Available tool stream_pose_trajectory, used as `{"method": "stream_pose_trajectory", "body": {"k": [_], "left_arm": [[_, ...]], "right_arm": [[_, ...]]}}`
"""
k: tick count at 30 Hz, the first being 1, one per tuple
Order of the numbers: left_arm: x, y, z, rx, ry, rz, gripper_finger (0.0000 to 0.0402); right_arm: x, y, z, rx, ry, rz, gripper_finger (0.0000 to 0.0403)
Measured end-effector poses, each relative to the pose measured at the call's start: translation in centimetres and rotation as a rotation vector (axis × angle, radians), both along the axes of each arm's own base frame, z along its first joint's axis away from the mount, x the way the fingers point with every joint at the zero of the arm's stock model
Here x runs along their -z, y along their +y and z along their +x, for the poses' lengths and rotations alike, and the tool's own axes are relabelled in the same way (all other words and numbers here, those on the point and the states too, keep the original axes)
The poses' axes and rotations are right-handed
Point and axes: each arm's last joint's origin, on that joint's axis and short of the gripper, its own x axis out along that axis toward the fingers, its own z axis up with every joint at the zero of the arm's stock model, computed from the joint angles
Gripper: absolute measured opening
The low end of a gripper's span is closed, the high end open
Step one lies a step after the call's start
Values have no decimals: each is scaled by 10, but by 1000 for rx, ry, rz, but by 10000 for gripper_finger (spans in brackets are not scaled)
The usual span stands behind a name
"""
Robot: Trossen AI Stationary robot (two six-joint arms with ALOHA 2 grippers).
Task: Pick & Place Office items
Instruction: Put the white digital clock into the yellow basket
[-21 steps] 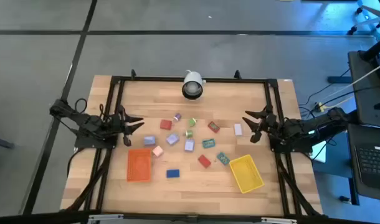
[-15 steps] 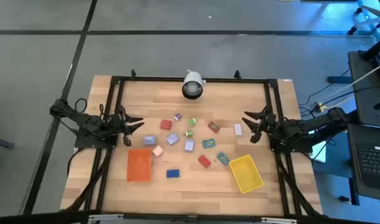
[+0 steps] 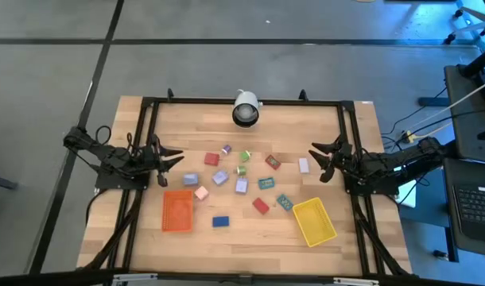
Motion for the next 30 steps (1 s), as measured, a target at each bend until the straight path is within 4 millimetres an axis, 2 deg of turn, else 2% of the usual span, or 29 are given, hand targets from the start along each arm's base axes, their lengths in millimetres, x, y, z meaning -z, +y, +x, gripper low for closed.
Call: {"method": "stream_pose_trajectory", "body": {"k": [10, 17, 30], "left_arm": [[0, 0, 0, 0, 1, 2, 84], [0, 0, 0, 0, -1, -5, 84], [0, 0, 0, 0, -2, -6, 84]], "right_arm": [[0, 0, 0, 2, 8, -15, 155], [0, -2, -1, 86, 14, -18, 155], [0, -2, -1, 71, 20, -32, 155]]}}
